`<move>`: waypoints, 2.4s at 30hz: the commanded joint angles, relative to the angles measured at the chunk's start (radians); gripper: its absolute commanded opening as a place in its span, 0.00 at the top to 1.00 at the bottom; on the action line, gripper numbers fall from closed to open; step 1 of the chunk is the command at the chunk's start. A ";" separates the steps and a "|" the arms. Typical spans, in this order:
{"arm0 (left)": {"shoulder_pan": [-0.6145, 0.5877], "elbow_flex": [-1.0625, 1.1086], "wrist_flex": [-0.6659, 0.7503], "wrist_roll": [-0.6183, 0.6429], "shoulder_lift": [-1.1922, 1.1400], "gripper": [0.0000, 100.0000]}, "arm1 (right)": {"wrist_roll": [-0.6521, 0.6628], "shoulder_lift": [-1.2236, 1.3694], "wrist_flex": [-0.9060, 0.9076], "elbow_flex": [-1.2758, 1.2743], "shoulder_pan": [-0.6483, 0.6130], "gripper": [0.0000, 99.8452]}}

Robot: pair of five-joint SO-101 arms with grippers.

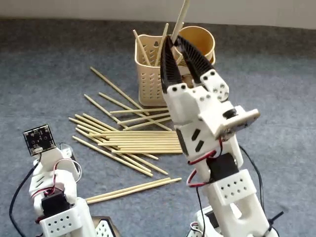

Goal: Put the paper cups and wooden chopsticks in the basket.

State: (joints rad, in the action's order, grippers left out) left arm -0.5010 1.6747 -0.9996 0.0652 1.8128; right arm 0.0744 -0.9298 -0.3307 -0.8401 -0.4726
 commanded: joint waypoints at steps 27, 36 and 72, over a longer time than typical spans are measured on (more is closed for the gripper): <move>-0.001 0.021 0.005 -0.006 -0.001 0.91 | -0.005 0.654 -0.022 0.449 0.120 0.94; -0.001 0.021 0.005 -0.006 -0.001 0.91 | -0.005 0.648 0.018 0.449 0.131 0.93; -0.001 0.021 0.003 -0.006 -0.001 0.91 | 0.218 0.159 1.305 0.136 -0.394 0.94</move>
State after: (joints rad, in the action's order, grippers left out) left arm -0.5010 1.6747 -0.9996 0.0652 1.8128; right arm 0.2309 -0.7564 0.9705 -0.6851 -0.8193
